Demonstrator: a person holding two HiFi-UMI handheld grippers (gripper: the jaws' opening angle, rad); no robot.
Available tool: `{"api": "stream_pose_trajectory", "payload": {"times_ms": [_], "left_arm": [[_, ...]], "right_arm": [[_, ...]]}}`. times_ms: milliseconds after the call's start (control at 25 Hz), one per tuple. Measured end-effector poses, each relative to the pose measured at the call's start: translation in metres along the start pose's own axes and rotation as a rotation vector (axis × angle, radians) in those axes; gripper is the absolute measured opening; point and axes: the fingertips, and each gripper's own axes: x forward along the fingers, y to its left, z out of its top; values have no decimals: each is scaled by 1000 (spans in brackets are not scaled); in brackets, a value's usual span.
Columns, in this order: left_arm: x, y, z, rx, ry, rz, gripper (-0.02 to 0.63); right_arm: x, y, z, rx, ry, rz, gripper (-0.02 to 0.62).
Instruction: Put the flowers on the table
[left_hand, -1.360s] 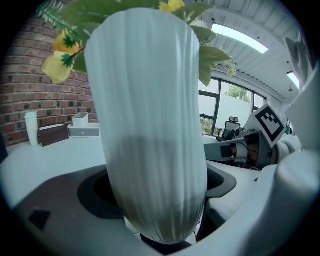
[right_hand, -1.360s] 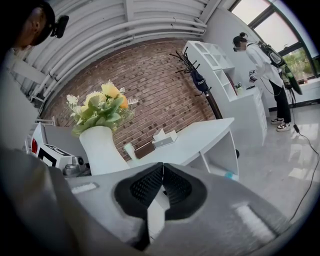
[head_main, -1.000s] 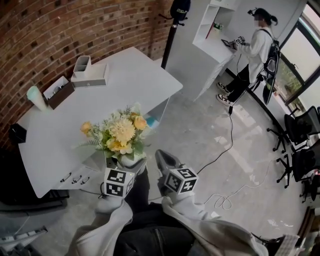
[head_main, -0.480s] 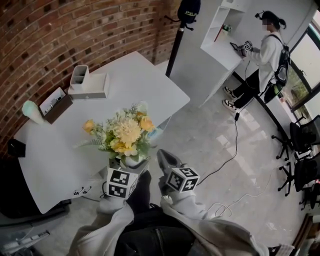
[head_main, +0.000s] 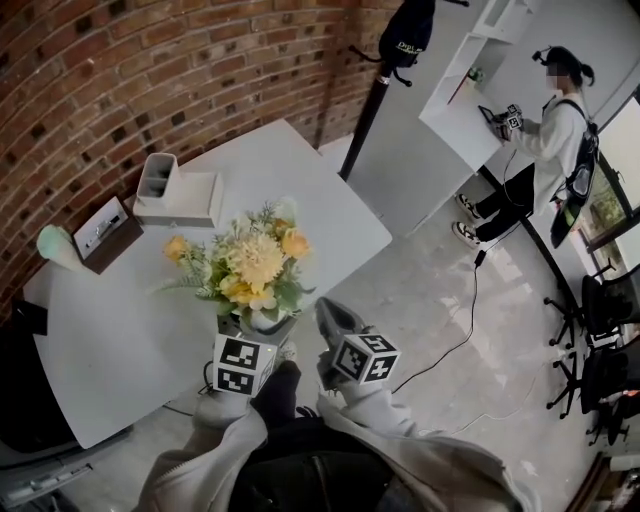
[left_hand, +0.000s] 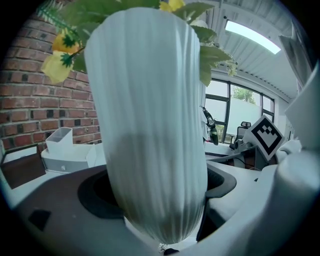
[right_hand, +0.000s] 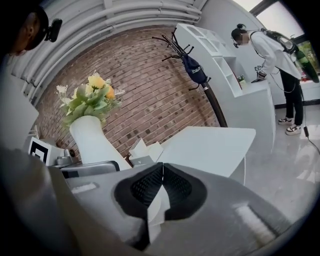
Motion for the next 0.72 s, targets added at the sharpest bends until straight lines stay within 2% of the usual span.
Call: {"api": "stream_pose_trajectory", "payload": {"times_ms": [360,720], "left_arm": [[59,53,34,-24,-10,27,460],[101,88,57,-14,-26,42,460]], "right_arm": [[77,-22,47,-24,32,38,0],[130,-44,91,-39,12,48,0]]}}
